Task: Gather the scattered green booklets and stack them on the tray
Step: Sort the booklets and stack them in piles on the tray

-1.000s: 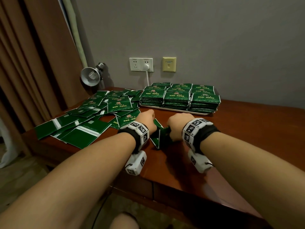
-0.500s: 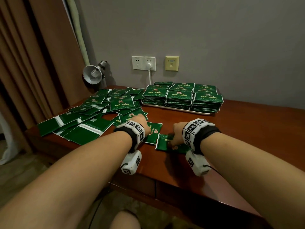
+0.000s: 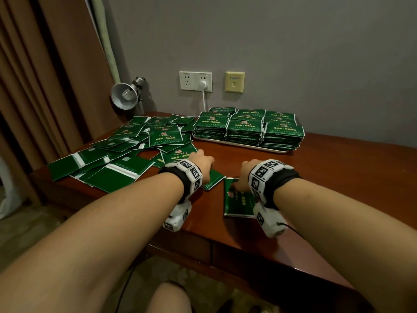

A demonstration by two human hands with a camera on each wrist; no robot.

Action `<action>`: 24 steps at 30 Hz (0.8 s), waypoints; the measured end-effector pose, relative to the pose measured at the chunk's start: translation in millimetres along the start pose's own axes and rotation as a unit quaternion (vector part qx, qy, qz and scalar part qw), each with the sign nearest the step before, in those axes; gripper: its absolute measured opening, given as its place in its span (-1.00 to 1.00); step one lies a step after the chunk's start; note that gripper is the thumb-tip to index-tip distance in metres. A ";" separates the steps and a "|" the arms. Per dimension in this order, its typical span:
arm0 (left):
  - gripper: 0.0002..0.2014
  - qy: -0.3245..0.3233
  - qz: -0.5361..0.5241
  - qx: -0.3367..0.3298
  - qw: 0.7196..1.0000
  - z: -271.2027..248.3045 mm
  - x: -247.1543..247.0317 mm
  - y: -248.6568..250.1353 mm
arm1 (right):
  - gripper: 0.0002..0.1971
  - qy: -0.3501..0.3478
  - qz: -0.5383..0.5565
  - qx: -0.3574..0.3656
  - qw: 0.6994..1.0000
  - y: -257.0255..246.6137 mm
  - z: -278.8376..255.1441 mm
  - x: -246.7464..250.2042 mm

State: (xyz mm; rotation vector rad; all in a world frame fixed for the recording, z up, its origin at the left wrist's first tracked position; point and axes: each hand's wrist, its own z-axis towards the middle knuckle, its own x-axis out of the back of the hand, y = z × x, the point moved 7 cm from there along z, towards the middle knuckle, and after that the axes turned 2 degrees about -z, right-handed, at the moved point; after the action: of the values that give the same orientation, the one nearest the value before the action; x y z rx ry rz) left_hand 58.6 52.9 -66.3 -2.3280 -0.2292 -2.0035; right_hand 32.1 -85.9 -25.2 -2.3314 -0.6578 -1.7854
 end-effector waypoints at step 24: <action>0.12 -0.066 0.040 -0.053 0.996 7.0 -25.6 8.5 | -0.54 -0.029 -0.086 -0.054 0.994 38.2 62.2 -31.5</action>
State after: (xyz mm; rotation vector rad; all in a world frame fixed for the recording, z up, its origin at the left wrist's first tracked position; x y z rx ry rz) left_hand 63.1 43.6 -92.2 -2.4943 -0.0360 -1.8724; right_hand 96.6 -105.8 -67.0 -2.4729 -0.8125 -1.8747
